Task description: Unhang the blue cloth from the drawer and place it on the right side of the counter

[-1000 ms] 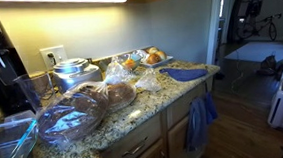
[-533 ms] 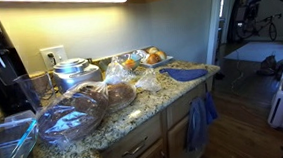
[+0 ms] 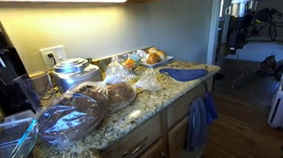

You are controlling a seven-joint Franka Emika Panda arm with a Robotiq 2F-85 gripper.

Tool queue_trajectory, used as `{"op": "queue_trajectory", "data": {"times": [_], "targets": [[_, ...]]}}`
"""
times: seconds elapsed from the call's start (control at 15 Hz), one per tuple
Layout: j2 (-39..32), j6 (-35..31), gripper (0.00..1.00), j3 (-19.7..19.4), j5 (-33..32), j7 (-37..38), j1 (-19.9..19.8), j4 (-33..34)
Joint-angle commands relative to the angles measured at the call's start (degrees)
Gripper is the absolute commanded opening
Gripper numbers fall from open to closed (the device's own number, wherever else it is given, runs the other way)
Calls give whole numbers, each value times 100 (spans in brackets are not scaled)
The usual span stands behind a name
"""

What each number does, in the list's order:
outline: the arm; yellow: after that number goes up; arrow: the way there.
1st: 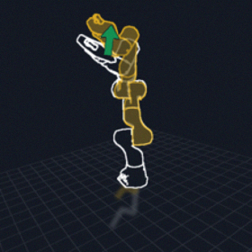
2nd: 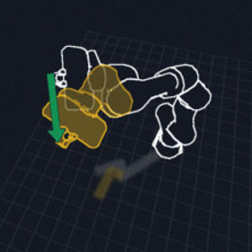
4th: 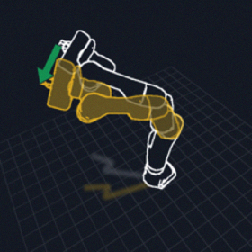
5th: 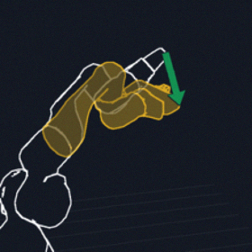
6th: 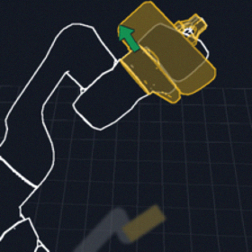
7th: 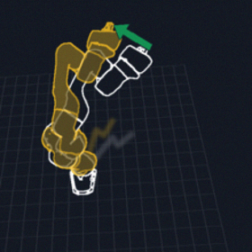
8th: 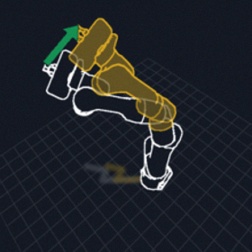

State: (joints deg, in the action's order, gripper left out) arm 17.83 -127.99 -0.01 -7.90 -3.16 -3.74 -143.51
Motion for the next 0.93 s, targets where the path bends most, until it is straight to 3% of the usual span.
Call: {"op": "queue_trajectory", "data": {"times": [0.0, 0.33, 0.6, 0.87], "targets": [[-61, -16, 100, -39, -18, 10, 75, -59], [-177, -23, 100, -22, -16, 4, 106, -108], [-446, -1073, 100, -80, -332, -18, 23, -543], [-1020, -2773, 100, -299, -210, -435, 15, -1094]]}}
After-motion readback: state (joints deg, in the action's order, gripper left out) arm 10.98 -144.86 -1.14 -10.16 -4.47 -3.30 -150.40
